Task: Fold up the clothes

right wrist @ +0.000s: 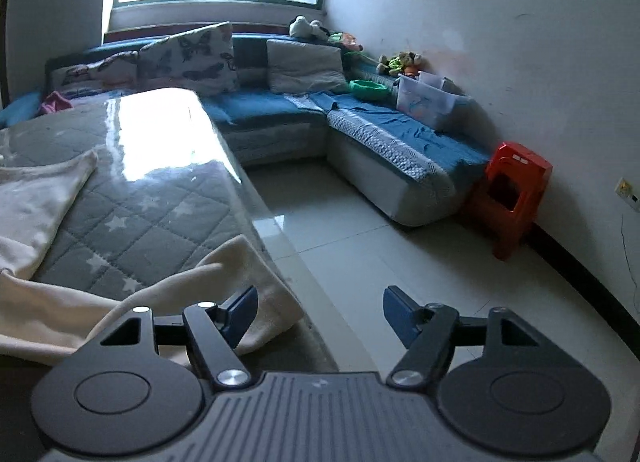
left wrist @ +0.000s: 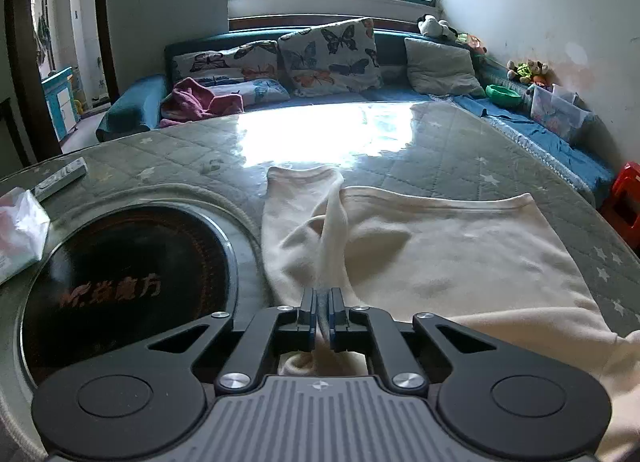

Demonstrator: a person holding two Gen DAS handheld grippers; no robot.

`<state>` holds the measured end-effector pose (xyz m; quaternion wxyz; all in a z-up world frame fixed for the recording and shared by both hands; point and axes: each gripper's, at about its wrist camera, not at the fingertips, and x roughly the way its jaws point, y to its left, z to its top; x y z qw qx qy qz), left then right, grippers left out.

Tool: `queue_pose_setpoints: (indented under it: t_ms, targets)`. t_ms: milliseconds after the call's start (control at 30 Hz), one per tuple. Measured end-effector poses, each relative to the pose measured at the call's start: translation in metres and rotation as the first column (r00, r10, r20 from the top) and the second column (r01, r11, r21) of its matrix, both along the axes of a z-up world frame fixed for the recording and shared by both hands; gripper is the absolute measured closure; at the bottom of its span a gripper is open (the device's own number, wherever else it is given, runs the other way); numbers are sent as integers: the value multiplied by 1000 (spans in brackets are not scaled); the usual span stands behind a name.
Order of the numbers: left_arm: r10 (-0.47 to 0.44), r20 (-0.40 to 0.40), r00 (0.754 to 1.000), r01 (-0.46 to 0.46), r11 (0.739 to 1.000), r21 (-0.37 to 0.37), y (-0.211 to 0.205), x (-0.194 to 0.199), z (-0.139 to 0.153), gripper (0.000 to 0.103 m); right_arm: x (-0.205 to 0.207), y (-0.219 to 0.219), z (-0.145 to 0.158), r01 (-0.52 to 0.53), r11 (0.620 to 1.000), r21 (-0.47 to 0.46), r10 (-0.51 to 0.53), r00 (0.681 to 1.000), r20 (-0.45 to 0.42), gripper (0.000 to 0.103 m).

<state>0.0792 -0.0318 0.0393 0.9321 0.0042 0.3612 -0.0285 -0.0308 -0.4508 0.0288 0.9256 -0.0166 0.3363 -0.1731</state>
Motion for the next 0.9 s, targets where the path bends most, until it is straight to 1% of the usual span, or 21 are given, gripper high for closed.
queue_pose_setpoints:
  t_ms: [33,133,167,233,267,367,433,467,500,567,767,900]
  targets:
    - [0,0,1000,0,1000,-2,1,-2,1,97,-2,-1,2,0,1000,2,0,1000,9,32]
    - [-4,7,1000,4,1000,-6,0,-5,5,97,-2,8,9,-53,998,27,52,998,37,31]
    - [-4,6,1000,4,1000,-8,0,-5,6,94,1,12,11,-82,996,42,80,996,43,31]
    - [0,7,1000,1,1000,-7,0,-5,7,93,3,20,11,-131,989,68,128,991,50,31]
    - [2,11,1000,-2,1000,-2,-1,-4,8,93,5,25,9,-151,985,80,148,988,43,31]
    - [11,13,1000,-11,1000,4,-1,-1,10,85,5,27,0,-161,982,95,161,987,13,31]
    - [15,12,1000,-15,1000,9,-1,1,9,81,2,23,-4,-151,981,120,152,988,0,31]
    - [16,12,1000,-17,1000,12,-1,3,8,76,-2,19,-5,-143,982,124,145,989,-6,31]
    - [16,10,1000,-16,1000,13,-2,3,7,75,-3,16,-6,-130,985,117,134,991,-19,31]
    - [12,5,1000,-12,1000,14,-2,4,5,75,-11,10,-10,-102,991,89,107,993,-46,29]
    - [10,-9,1000,-10,1000,10,-3,6,0,75,-34,4,-8,-41,997,71,47,995,-85,26]
    - [5,2,1000,-5,1000,21,-4,11,3,73,-40,13,1,-47,998,38,49,998,-46,26]
